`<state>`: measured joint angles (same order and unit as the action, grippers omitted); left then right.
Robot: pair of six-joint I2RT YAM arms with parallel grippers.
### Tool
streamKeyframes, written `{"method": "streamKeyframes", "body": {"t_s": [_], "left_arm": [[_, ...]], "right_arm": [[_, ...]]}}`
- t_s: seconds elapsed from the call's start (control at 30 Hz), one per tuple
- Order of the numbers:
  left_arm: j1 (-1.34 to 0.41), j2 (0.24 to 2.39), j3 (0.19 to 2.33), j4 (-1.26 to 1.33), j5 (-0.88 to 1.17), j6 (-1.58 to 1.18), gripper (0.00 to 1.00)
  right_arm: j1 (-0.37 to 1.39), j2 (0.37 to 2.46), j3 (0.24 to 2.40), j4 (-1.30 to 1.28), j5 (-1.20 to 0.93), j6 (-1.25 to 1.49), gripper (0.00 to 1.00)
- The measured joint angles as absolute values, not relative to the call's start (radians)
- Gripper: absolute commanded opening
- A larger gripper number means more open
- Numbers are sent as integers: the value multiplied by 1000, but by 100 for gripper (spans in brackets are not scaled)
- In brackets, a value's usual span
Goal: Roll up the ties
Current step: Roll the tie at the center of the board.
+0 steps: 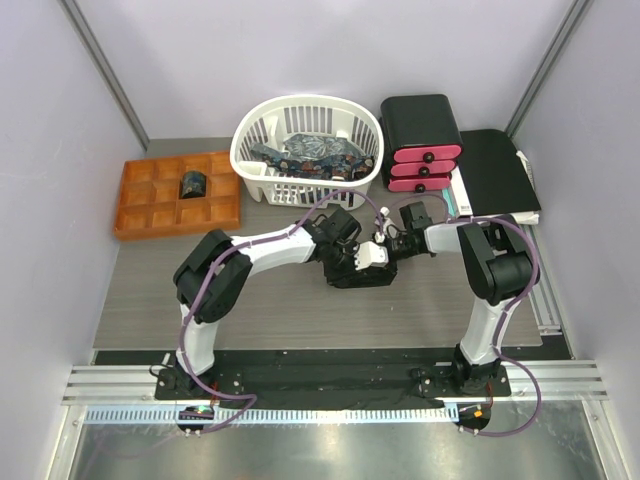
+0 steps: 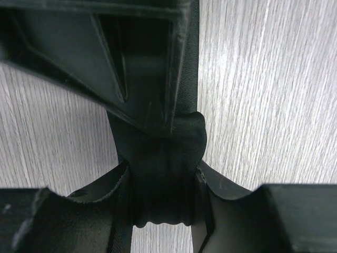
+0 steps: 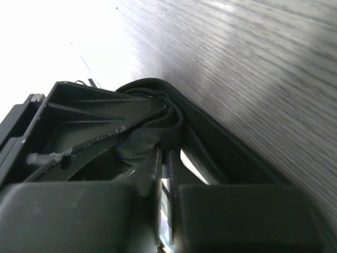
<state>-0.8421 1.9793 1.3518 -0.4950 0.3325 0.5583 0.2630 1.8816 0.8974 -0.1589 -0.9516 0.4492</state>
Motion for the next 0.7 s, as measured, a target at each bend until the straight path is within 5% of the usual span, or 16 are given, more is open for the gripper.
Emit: {"method": "streamKeyframes", "body": {"t_s": [0.2, 0.33, 0.7], "left_arm": [[-829, 1975, 1341, -481, 350, 539, 57], [-790, 1948, 1290, -429, 422, 499, 79], [-664, 1812, 973, -11, 643, 277, 82]], "right_arm": [[260, 1908, 891, -128, -964, 459, 1], [244, 1932, 891, -127, -960, 458, 1], [229, 1978, 912, -148, -994, 447, 1]]}}
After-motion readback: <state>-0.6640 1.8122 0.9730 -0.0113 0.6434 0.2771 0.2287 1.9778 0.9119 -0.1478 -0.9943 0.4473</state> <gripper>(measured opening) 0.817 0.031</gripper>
